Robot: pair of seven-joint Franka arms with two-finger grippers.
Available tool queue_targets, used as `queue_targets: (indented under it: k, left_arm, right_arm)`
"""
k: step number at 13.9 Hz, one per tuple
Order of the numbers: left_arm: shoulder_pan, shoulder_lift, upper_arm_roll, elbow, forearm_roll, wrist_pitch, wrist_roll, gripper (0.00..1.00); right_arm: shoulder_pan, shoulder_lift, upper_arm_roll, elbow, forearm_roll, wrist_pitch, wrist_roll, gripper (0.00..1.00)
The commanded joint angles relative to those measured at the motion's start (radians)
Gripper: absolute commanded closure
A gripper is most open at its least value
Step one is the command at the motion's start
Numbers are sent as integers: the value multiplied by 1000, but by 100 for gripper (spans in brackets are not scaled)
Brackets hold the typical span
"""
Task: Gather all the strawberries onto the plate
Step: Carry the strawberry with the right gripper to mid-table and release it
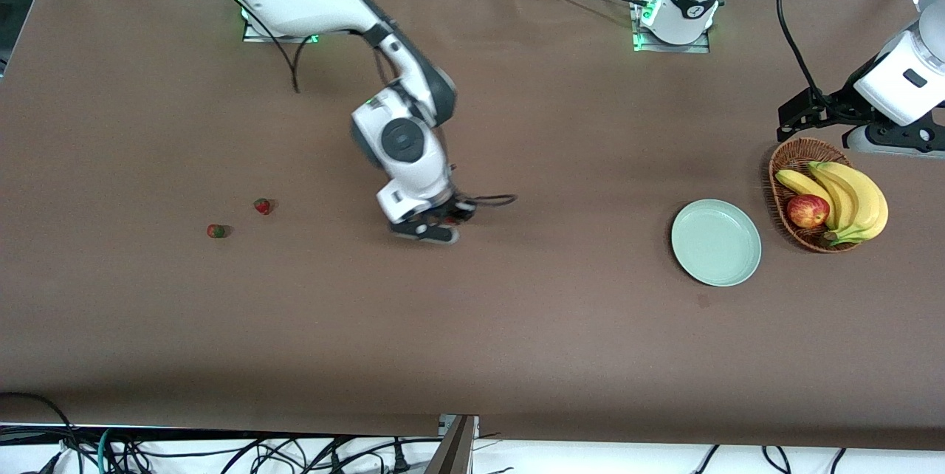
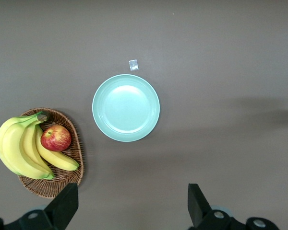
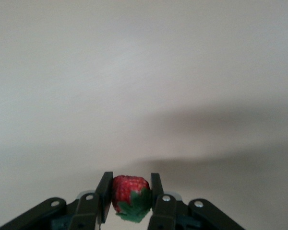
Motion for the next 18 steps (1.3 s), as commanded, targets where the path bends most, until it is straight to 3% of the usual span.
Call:
queue_targets:
  k: [1, 3, 5, 6, 7, 8, 11, 14, 18]
  left_arm:
    - [-3, -20, 1, -9, -2, -11, -5, 0]
    - [-3, -20, 1, -9, -2, -11, -5, 0]
    - [-3, -20, 1, -9, -2, -11, -5, 0]
    - [-3, -20, 1, -9, -2, -11, -5, 0]
    - [-3, -20, 1, -9, -2, -11, -5, 0]
    - [-3, -20, 1, -9, -2, -13, -5, 0]
    - [-3, -20, 1, -9, -2, -19, -5, 0]
    - [-3, -19, 1, -9, -4, -51, -6, 0]
    - [-25, 65, 0, -7, -13, -111, 3, 0]
  right_arm:
    - [94, 132, -12, 133, 9, 104, 66, 99]
    - [148, 186, -12, 137, 8, 245, 128, 98]
    - [174, 209, -14, 137, 8, 297, 159, 95]
    - [176, 209, -14, 137, 8, 295, 159, 81]
    - [176, 205, -14, 137, 6, 292, 158, 25]
    - [176, 196, -20, 138, 1, 287, 156, 0]
    - [86, 110, -21, 138, 1, 153, 132, 0]
    - [-15, 45, -17, 130, 6, 21, -21, 0]
    - [-129, 13, -21, 130, 8, -114, -161, 0]
